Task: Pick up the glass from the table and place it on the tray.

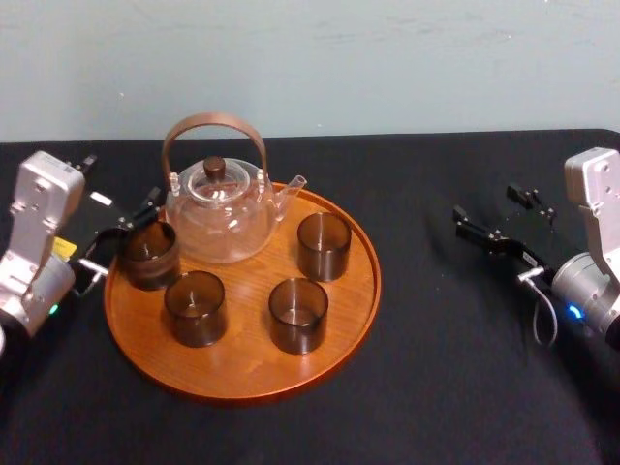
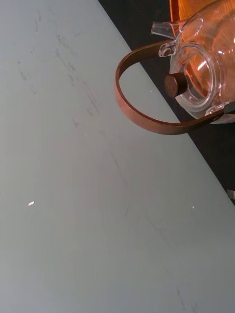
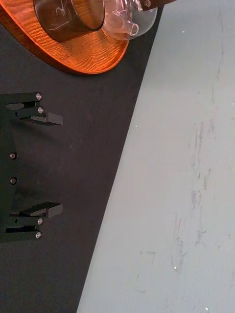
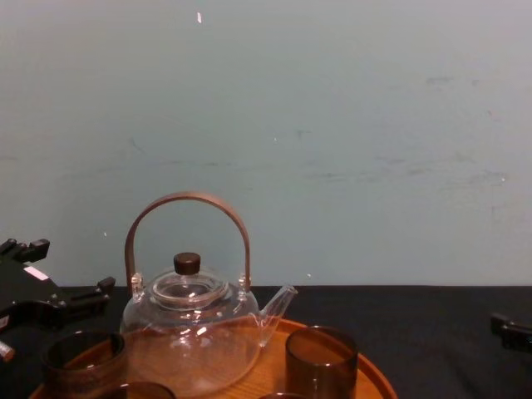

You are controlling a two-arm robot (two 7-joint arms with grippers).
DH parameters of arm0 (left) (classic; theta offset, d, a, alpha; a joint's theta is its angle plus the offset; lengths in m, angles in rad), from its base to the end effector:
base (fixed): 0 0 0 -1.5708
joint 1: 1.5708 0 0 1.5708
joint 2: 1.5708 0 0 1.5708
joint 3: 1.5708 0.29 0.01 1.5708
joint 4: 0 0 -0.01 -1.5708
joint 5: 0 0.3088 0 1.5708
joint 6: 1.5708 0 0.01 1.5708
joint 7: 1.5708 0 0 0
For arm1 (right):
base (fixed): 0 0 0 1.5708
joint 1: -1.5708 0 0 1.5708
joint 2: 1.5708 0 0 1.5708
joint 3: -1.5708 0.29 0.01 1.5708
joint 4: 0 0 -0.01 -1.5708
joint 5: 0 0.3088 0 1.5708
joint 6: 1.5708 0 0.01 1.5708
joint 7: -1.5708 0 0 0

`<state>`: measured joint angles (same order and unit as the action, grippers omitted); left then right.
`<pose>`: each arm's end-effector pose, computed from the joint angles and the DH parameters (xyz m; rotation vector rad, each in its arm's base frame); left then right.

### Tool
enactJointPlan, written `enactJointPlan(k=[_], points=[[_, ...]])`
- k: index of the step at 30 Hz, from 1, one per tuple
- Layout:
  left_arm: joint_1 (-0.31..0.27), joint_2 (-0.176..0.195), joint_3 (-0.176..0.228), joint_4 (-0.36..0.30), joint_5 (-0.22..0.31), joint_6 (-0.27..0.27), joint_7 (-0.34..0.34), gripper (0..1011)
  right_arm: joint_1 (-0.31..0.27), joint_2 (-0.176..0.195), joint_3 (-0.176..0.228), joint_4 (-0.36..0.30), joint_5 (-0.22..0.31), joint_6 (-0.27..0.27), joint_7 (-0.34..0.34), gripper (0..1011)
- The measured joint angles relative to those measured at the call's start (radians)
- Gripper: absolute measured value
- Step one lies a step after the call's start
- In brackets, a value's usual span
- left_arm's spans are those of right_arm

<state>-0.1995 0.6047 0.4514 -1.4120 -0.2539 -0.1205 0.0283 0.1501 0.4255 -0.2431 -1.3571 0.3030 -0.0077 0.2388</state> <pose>0.3581 0.0827 -0.3023 0.3045 -0.2850 1.2480 0.3613 -0.0816 -0.3158 -0.2151 0.0037 -1.1878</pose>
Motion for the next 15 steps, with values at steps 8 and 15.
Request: enactJointPlan(k=[8,15], points=[[0.000,0.000,0.000,0.000,0.000,0.000,0.000,1001,0.000,0.001,-0.001,0.000,0.000,0.000,0.001,1002],[0.000,0.000,0.000,0.000,0.000,0.000,0.000,1001,0.000,0.002,-0.002,0.000,0.001,0.000,0.002,1002]])
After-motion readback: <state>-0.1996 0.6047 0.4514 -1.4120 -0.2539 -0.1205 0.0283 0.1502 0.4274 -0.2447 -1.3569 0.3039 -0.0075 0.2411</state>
